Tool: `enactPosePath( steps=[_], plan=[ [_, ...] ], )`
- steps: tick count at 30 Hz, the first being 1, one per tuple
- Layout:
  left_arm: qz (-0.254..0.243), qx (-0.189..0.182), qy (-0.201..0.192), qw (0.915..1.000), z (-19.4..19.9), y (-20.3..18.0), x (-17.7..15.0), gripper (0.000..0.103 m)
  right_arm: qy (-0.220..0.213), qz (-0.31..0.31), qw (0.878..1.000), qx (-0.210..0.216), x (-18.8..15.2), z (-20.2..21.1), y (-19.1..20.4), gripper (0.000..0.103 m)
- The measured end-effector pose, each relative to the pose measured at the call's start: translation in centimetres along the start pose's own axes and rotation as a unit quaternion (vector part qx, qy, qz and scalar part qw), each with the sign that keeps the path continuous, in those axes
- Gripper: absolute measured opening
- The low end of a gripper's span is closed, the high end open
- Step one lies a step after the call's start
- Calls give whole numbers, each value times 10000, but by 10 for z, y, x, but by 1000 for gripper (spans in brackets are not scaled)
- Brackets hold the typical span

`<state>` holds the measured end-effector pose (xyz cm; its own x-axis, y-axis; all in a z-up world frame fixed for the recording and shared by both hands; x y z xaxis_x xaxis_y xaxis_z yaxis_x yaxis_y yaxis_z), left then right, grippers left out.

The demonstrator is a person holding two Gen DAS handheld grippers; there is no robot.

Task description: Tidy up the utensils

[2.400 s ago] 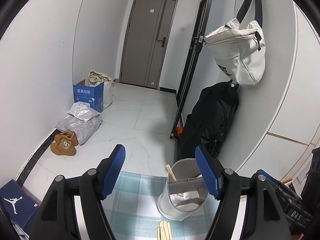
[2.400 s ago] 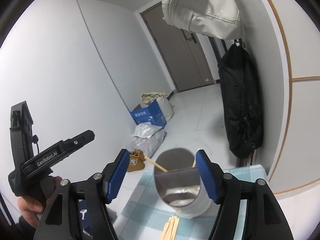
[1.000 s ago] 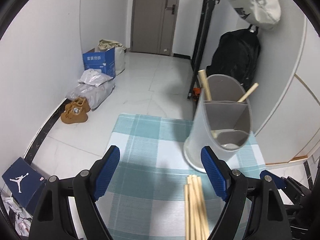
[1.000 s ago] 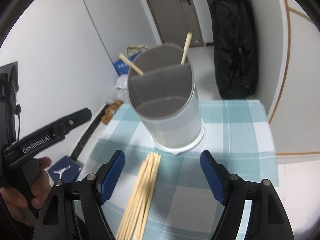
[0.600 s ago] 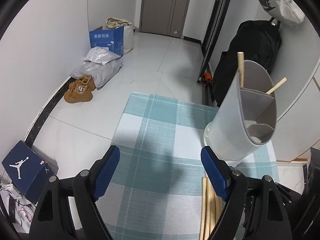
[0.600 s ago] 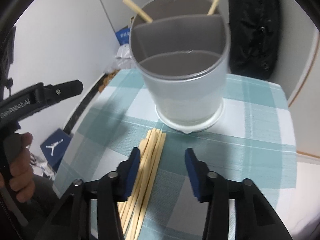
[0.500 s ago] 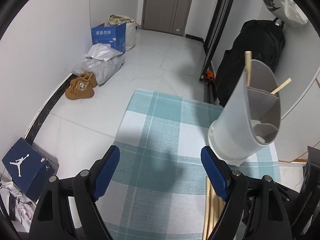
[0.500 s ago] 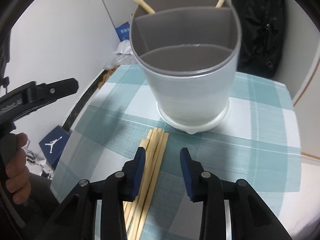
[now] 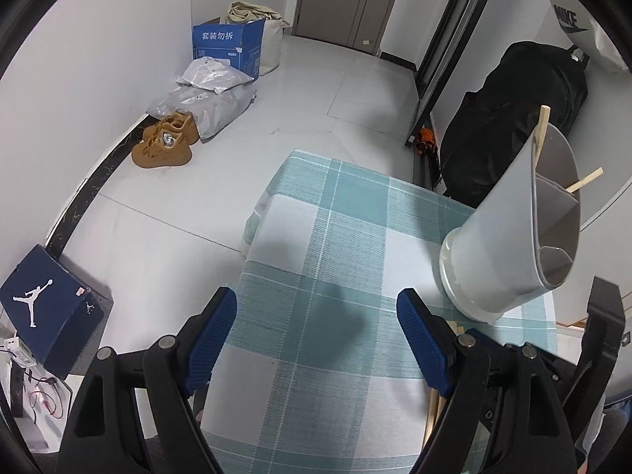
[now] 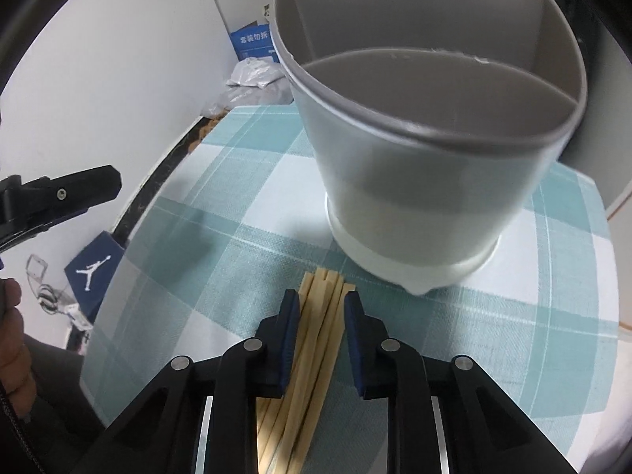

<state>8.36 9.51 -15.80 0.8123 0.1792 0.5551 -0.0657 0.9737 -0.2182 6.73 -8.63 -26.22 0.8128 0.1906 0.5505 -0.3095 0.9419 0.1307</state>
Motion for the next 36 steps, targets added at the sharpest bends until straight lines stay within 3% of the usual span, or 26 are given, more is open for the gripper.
enactPosePath(
  steps=[9,12,18,24,36],
  plan=[
    [26,-4,151,9999,-4,3,-3,80,-18,-84,9999,146,4,-1,1,3],
    [-11,-28,197,9998,-4,-1,-4,80,14,-149,9997,213,2,0,0,1],
    [-260,-351,652,9969,-14,-18,-21,80,49,-485,9976,493,-1,6,-6,0],
    [-782,-522,1096,9895,-29,-48,-43,80,-170,-591,9969,497,-1,24,-13,0],
    [-1072,-518,1149,9862,-43,-70,-45,80,-486,-874,9935,544,-2,56,-33,4]
  ],
)
Point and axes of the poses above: each gripper's, at about its wrist camera, not at the fingertips, and z roughly against the way its jaws point, y to its left, x to its top, the point moved 7 cm from there along -z, roughly the way its jaws point, and after that the axes turned 4 degrees about -y, right-handed, at the moved point
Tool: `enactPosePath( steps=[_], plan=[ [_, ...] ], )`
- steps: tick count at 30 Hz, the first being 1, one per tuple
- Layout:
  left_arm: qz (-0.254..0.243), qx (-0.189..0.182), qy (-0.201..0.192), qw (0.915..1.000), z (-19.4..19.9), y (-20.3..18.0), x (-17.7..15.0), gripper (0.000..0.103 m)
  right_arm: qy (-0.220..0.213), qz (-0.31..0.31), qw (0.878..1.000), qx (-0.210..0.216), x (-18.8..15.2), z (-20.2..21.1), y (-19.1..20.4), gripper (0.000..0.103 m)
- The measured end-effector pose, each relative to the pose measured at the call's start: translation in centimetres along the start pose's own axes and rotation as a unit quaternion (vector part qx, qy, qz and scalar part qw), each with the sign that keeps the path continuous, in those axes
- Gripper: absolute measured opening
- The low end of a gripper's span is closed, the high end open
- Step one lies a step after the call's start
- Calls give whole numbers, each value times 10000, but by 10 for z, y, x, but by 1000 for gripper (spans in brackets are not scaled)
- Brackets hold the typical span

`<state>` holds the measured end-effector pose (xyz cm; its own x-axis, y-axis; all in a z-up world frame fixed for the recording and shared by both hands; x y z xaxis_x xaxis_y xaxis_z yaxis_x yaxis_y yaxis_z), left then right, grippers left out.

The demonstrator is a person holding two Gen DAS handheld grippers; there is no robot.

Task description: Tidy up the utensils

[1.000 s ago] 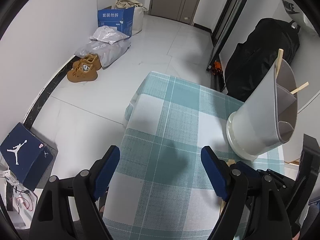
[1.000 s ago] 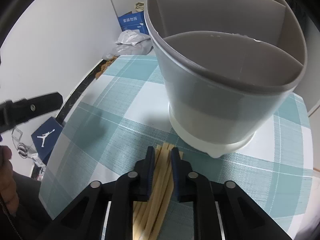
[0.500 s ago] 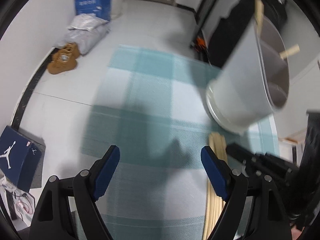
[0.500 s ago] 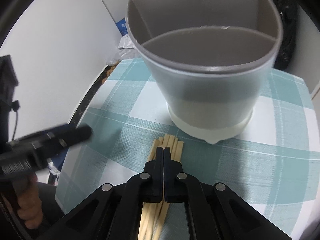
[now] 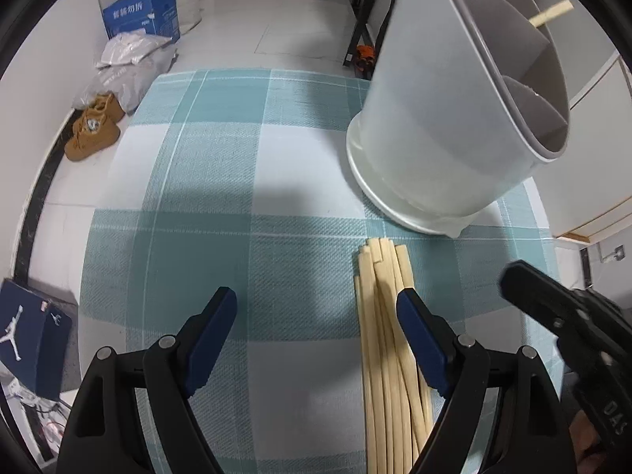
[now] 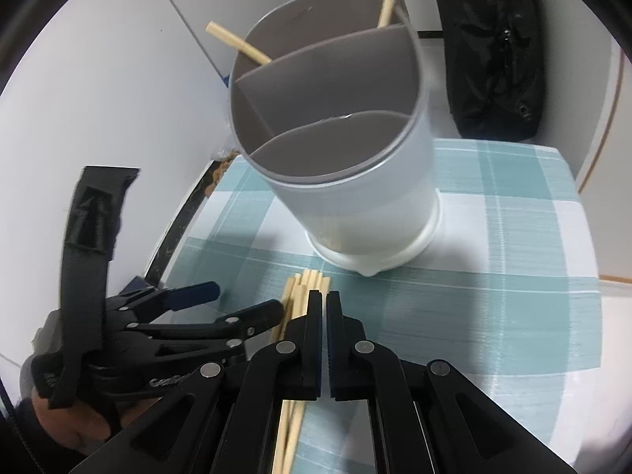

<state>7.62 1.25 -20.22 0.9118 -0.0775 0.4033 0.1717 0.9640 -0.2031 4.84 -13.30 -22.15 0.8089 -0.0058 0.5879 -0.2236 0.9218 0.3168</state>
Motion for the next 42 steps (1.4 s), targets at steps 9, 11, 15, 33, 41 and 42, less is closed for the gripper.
enactPosePath(
  steps=[9,11,15,33,41,42],
  plan=[
    [-26,49,-2,10000,-3,0,3,26,-202,-109,9997,-73,-1,22,-19,23],
    [-39,108,-26,9999,-4,0,3,18,-191,-90,9998,-67,-2,22,-24,24],
    [33,9,-45,10000,-6,-2,2,5,-156,-73,9998,-44,-3,23,-24,24],
    [904,-910,-611,9899,35,11,24,0,106,353,9992,164,-11,0,15,25],
    [1035,-1004,-1112,9833,67,30,28,0,306,364,9974,542,-17,-16,40,25],
    [1084,-1011,-1184,9818,70,34,28,0,350,304,9969,628,-17,-20,43,25]
  ],
)
Point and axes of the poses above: each gripper's, at about its wrist camera, not at the fingertips, and z roughly against the way its jaws point, y to its left, x to its top, the point moved 7 cm from there along -z, roughly the way its jaws point, and after that the axes turned 4 degrees about -y, right-handed, at the moved point
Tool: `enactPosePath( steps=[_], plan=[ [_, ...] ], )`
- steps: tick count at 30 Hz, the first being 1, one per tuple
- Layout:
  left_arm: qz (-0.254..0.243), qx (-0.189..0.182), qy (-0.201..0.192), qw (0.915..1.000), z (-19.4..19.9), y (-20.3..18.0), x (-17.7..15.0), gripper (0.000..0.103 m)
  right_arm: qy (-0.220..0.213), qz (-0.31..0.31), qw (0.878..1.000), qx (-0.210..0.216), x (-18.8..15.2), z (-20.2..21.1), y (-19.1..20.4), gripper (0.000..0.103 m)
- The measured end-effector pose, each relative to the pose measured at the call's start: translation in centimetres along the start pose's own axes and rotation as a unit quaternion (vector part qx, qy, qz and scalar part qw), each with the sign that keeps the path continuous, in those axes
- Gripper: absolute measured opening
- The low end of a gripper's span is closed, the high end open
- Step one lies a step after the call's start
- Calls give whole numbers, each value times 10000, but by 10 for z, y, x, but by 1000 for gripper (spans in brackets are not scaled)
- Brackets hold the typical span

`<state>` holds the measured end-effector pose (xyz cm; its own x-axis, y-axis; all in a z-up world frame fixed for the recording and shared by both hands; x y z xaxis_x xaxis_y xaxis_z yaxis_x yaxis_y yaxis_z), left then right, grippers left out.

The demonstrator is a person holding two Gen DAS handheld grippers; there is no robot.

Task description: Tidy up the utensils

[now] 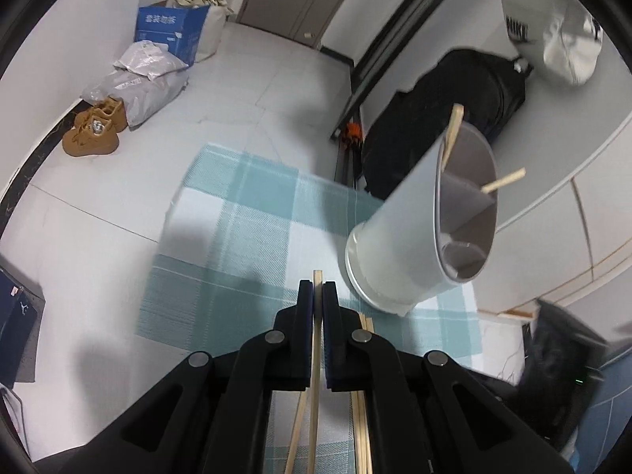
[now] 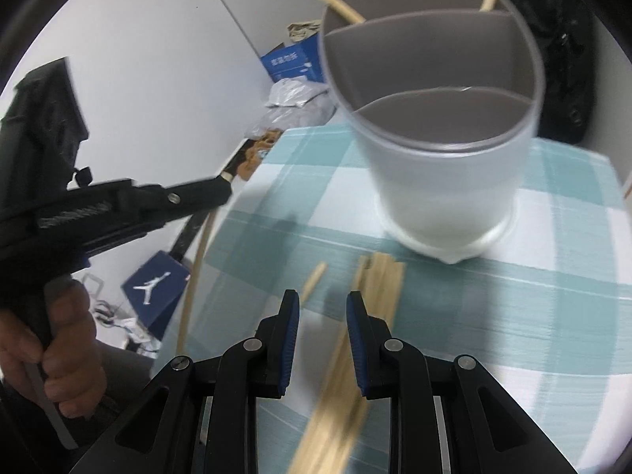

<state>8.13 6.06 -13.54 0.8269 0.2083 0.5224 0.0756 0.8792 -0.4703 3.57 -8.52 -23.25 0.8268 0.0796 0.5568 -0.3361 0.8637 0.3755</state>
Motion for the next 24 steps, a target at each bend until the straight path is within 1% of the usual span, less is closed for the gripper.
enactPosePath(
  steps=[4,8,10,15,19,20,22,23,24],
  plan=[
    [246,-113,-321,9991,12,9,8,0,247,-273,9992,160,1,-18,2,25],
    [386,-250,-637,9969,24,15,18,0,431,-373,9984,-9,5,-33,3,25],
    [419,-301,-846,9951,31,15,24,0,556,-460,9972,-170,7,-42,0,25],
    [478,-417,-1267,9899,51,18,34,1,942,-697,9919,-487,6,-61,-2,25],
    [482,-355,-1516,9866,61,20,40,0,966,-533,9909,-772,11,-65,1,25],
    [485,-335,-1552,9861,63,22,40,0,964,-463,9905,-859,12,-67,3,22],
    [483,-297,-1598,9855,65,23,42,0,940,-214,9895,-1075,13,-71,7,14],
    [485,-275,-1630,9850,66,24,42,0,940,-130,9886,-1168,14,-71,7,6],
    [471,-249,-1659,9847,67,25,42,0,909,-85,9882,-1229,14,-70,6,5]
  ],
)
Point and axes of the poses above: each gripper's, at about its wrist camera, not at the fingertips, and z roughly against the way its jaws point, y to its left, x to its top, the point moved 7 cm from there along -z, roughly the way its jaws point, and after that the axes turned 4 degrees about -y, right-handed, at the moved point
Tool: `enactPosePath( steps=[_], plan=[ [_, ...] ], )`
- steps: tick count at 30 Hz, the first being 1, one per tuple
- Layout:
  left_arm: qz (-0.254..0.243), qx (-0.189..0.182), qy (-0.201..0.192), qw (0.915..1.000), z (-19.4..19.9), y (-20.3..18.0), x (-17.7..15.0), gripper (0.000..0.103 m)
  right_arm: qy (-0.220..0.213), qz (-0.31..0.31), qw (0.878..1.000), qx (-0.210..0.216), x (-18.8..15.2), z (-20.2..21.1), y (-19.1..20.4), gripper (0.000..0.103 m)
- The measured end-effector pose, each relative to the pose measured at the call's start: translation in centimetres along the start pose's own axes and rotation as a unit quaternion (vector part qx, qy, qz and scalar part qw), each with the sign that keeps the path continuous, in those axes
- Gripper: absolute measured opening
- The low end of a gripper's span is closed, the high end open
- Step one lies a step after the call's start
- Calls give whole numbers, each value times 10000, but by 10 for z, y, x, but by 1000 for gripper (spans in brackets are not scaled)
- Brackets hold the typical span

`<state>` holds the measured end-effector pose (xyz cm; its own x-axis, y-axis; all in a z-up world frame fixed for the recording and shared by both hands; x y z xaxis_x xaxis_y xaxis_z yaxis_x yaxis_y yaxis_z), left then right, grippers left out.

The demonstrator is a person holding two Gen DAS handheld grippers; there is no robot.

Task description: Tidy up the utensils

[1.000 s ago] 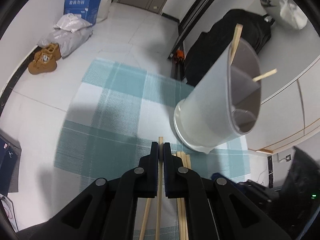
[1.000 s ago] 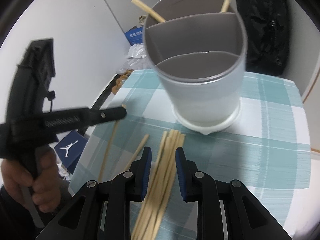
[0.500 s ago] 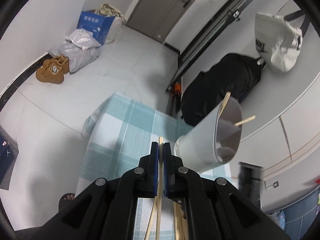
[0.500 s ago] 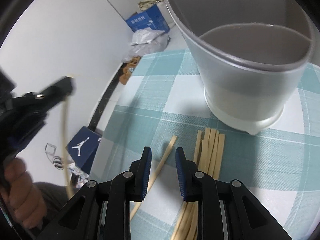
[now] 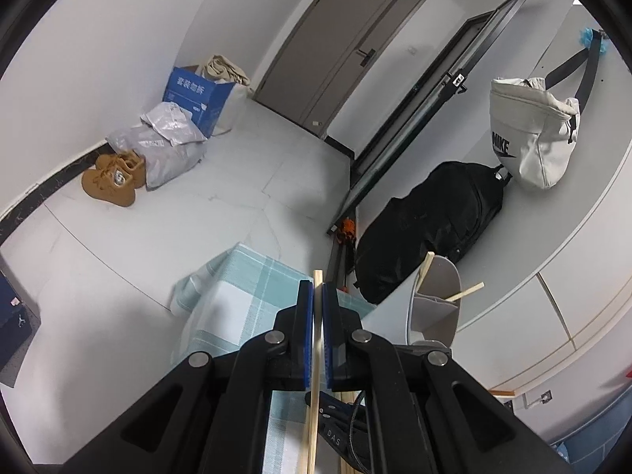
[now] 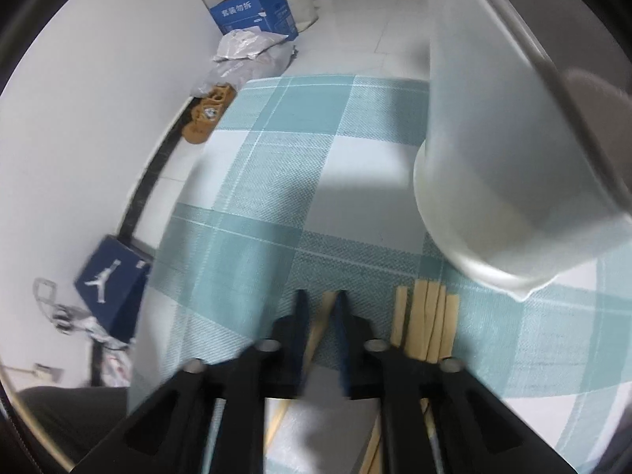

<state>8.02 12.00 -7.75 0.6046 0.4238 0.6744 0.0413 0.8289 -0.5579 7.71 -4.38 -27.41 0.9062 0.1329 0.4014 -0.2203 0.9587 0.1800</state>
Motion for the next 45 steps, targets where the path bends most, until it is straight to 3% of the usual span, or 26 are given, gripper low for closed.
enactPosePath(
  steps=[13,16,19,21,23,29,31,33,40,45],
  plan=[
    [-168,50,-175,9997,6,-9,1,0,-667,-51,9968,427,6,30,2,0],
    [-126,94,-130,9998,6,-8,0,0,-496,-129,9971,557,2,28,-1,3],
    [-93,156,-126,9998,8,-3,-1,0,-50,-137,9983,565,-6,15,-2,6],
    [-45,178,-125,9998,9,0,0,1,108,18,9984,557,-8,9,0,16],
    [-3,209,-131,9997,8,2,0,1,166,185,9986,467,-9,5,6,22],
    [23,217,-124,9997,7,3,1,1,265,934,9950,-215,-5,-6,26,23],
    [9,219,-143,9997,7,3,3,0,225,1273,9906,-455,-5,-8,34,21],
    [21,214,-181,9996,9,3,5,1,167,1240,9913,-414,-2,-9,36,6],
    [140,219,-305,9992,14,8,12,0,-185,841,9961,-189,0,0,26,5],
    [38,191,-370,9991,13,-3,11,0,-692,429,9962,309,10,37,19,5]
  ],
)
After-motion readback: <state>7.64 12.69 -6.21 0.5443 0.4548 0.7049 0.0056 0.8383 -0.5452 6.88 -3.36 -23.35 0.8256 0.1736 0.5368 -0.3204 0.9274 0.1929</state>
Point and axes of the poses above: each gripper's, at about its wrist camera, not at the fingertips, and z roughly against the way its jaws point, y to its left, x to its top, the point moved 7 cm from there along -z, roughly the way its jaws point, and after that the axes turned 4 degrees about -y, right-handed, at the moved point
